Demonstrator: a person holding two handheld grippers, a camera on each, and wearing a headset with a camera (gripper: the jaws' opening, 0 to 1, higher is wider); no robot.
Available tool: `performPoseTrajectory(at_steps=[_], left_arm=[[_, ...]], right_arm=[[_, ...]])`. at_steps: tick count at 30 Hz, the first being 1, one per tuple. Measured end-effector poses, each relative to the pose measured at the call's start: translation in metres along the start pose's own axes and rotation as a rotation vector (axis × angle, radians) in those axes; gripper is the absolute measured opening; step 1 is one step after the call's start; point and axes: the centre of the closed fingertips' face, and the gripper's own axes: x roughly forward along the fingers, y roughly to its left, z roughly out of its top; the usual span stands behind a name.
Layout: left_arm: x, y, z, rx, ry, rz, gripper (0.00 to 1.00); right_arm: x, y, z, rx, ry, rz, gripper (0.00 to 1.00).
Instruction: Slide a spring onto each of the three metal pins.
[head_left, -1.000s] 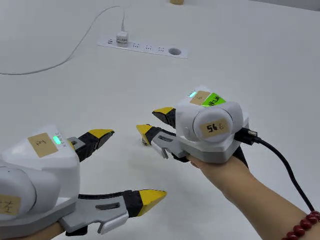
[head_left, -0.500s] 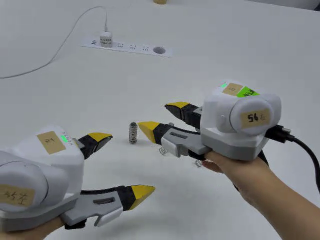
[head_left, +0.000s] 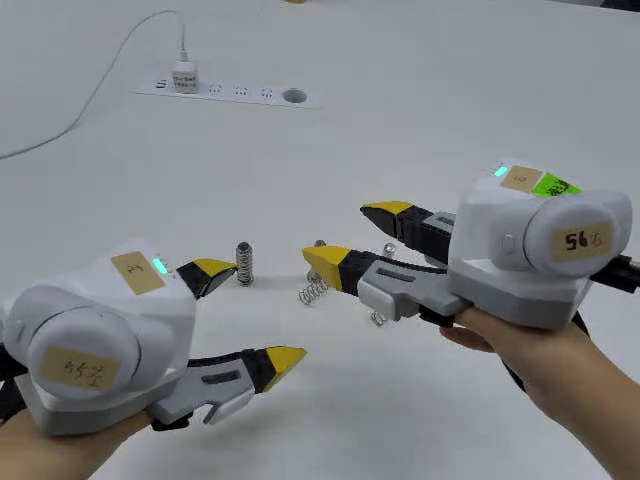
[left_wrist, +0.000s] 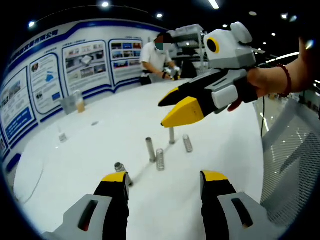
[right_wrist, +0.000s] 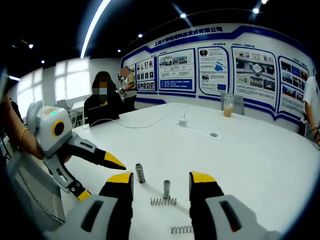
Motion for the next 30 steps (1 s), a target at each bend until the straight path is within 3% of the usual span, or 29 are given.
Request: performPoseTrajectory(at_steps=[11, 26, 30], left_arm=[[0.021, 0.003, 0.003, -0.013, 0.017, 0.020, 0.46], [0.051, 0.000, -0.006, -0.040, 0.052, 0.009, 0.35], [0.059, 0.001, -0.010, -0.024, 0.066, 0.008, 0.32]], right_arm=[[-0.020, -0.013, -0.015, 0.009, 0.009, -0.035, 0.46], [-0.037, -0.018, -0.034, 0.021, 0.034, -0.033, 0.48], [-0.038, -0.018, -0.038, 0.025, 0.046, -0.027, 0.49]])
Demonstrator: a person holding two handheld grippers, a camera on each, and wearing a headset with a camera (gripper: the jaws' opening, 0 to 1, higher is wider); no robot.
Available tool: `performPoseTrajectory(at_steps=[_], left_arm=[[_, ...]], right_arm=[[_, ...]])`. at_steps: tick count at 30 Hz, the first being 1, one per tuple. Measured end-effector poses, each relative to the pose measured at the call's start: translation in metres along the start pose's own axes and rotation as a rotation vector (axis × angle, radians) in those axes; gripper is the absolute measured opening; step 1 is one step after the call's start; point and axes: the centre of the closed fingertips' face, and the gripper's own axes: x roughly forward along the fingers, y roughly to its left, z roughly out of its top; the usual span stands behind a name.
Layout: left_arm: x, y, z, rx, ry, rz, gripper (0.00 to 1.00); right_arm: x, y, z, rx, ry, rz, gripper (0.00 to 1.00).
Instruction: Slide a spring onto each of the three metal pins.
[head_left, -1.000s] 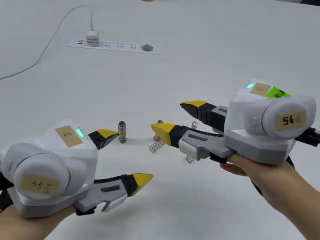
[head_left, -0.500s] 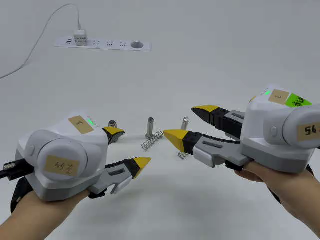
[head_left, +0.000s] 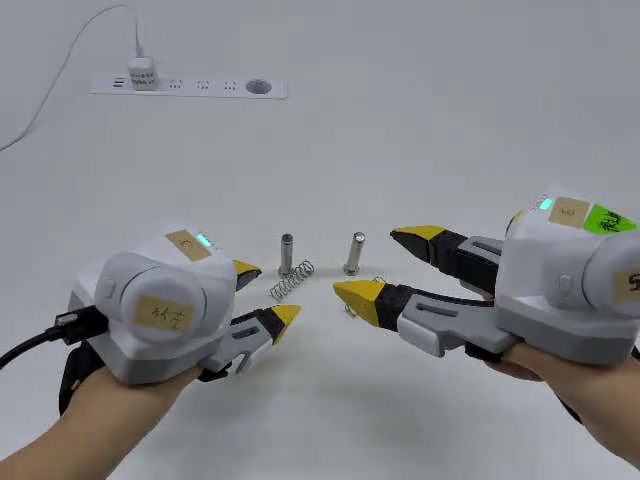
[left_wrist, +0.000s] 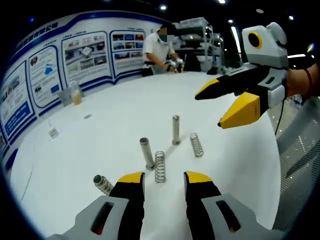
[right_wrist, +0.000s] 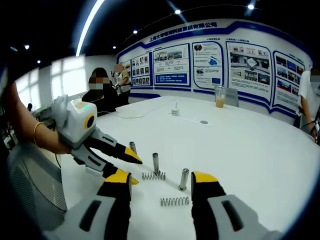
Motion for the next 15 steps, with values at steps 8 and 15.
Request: performPoseTrajectory(at_steps=[8, 15], left_arm=[[0.012, 0.003, -0.005, -0.049, 0.000, -0.004, 0.23], [0.019, 0.005, -0.007, -0.043, 0.009, -0.004, 0.18]], right_arm=[[-0.003, -0.001, -0.005, 0.006, 0.007, 0.000, 0.49], [-0.004, 0.000, -0.012, 0.017, 0.016, -0.002, 0.50]])
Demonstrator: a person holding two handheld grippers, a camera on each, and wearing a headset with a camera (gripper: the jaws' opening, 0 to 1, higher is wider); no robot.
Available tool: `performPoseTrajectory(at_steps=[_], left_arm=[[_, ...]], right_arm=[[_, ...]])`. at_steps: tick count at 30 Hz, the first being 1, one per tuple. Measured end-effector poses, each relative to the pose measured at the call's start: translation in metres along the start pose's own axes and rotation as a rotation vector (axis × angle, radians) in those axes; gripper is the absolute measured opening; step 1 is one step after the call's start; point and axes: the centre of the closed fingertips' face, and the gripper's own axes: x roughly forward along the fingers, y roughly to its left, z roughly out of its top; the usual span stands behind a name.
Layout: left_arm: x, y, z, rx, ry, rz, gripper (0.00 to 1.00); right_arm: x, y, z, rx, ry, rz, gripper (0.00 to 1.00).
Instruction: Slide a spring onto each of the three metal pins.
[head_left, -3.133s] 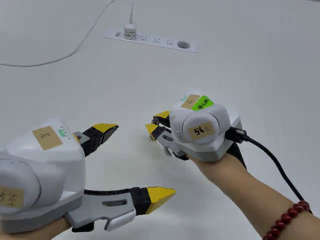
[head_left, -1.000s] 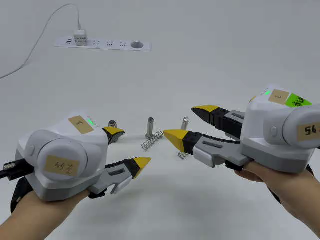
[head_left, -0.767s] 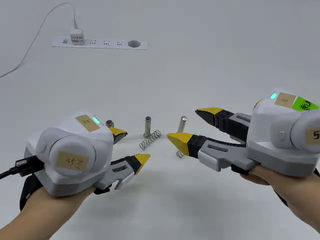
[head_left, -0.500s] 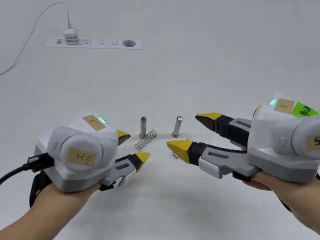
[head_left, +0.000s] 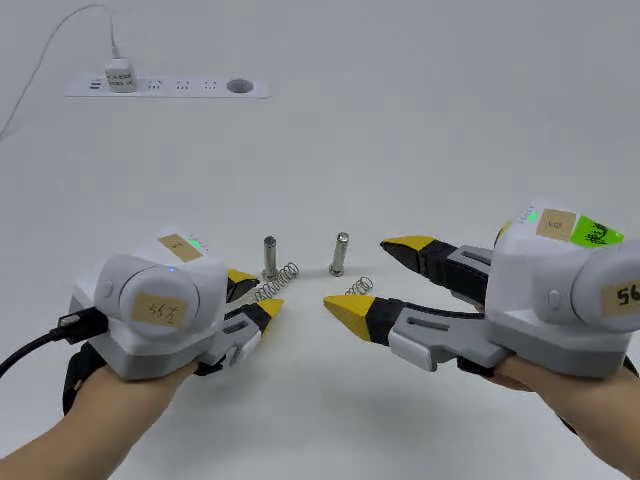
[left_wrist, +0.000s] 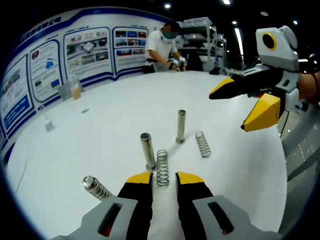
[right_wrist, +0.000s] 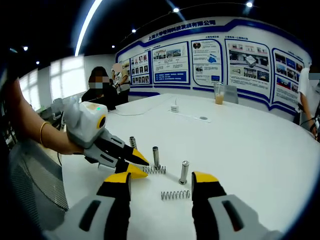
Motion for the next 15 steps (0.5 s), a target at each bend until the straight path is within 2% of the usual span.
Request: performPoseTrajectory(at_steps=[8, 15], left_arm=[[0.0050, 0.0001, -0.0042, -0.002, 0.019, 0.004, 0.14], [0.0072, -0.0008, -0.0041, -0.012, 0.016, 0.002, 0.12]], right_arm=[[-0.0036, -0.0040, -0.0049, 0.015, 0.010, -0.017, 0.50], [-0.0050, -0.0064, -0.0063, 0.019, 0.015, -0.029, 0.50]])
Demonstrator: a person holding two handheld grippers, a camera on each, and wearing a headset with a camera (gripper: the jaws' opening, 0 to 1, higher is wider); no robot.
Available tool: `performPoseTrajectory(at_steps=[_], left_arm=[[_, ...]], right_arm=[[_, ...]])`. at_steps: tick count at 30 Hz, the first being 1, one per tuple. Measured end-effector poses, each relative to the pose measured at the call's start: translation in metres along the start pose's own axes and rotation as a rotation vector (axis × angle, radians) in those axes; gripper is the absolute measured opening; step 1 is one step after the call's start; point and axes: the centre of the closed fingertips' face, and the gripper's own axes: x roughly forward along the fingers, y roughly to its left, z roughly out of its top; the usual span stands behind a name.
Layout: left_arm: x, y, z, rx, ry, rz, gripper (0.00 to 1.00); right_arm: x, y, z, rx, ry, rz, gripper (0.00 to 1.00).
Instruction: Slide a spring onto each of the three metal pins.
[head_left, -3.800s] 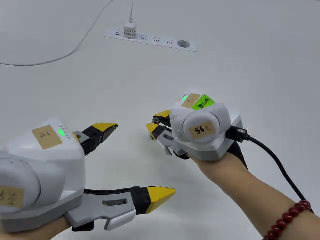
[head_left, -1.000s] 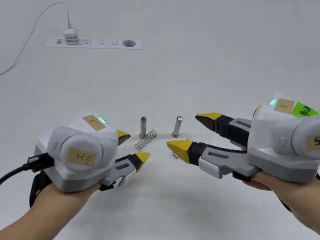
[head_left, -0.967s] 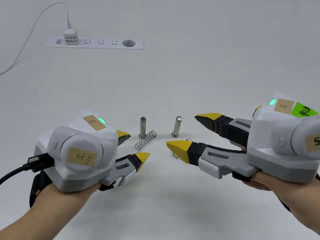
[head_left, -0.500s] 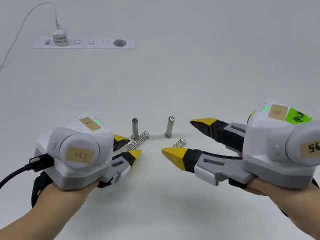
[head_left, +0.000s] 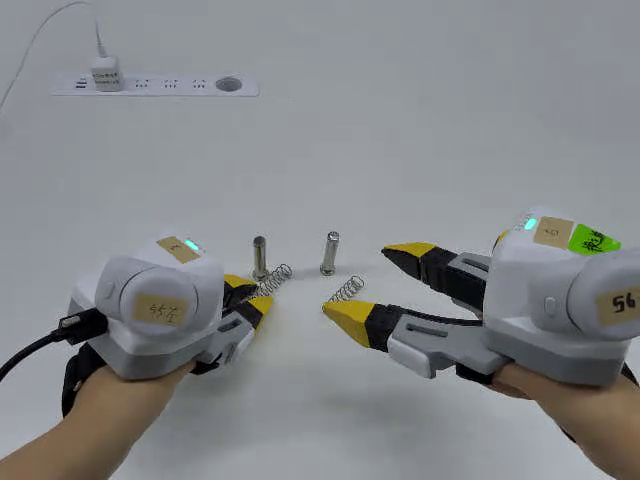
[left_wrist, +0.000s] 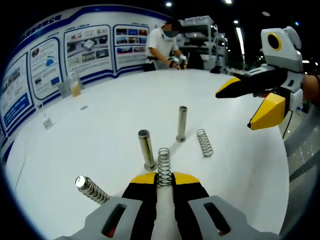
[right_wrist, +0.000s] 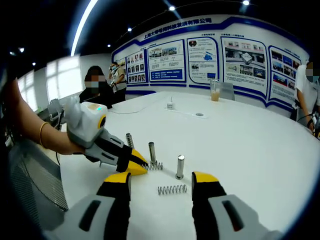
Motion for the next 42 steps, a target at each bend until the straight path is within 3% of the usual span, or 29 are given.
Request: performPoseTrajectory(at_steps=[7, 10, 16, 23, 32, 36, 42], left_arm=[[-0.002, -0.001, -0.001, 0.013, 0.004, -0.006, 0.10], [-0.007, -0.003, -0.003, 0.038, 0.009, -0.004, 0.10], [-0.022, -0.006, 0.003, 0.028, -0.015, -0.001, 0.10], [-0.043, -0.007, 0.024, 0.007, -0.099, 0.009, 0.10], [-0.062, -0.007, 0.042, -0.019, -0.176, 0.008, 0.10], [-0.070, -0.008, 0.050, -0.098, -0.217, -0.009, 0.10], [-0.081, -0.010, 0.058, -0.140, -0.272, -0.027, 0.10]], right_arm=[[0.001, -0.001, -0.002, 0.011, 0.009, -0.011, 0.50], [0.001, 0.000, 0.001, 0.038, 0.001, -0.004, 0.50], [0.001, 0.000, 0.009, 0.069, -0.014, 0.002, 0.49], [0.003, 0.006, 0.023, 0.102, -0.042, 0.027, 0.48], [0.010, 0.013, 0.046, 0.168, -0.087, 0.062, 0.45], [0.013, 0.019, 0.053, 0.202, -0.094, 0.087, 0.43], [0.018, 0.027, 0.060, 0.238, -0.099, 0.125, 0.40]])
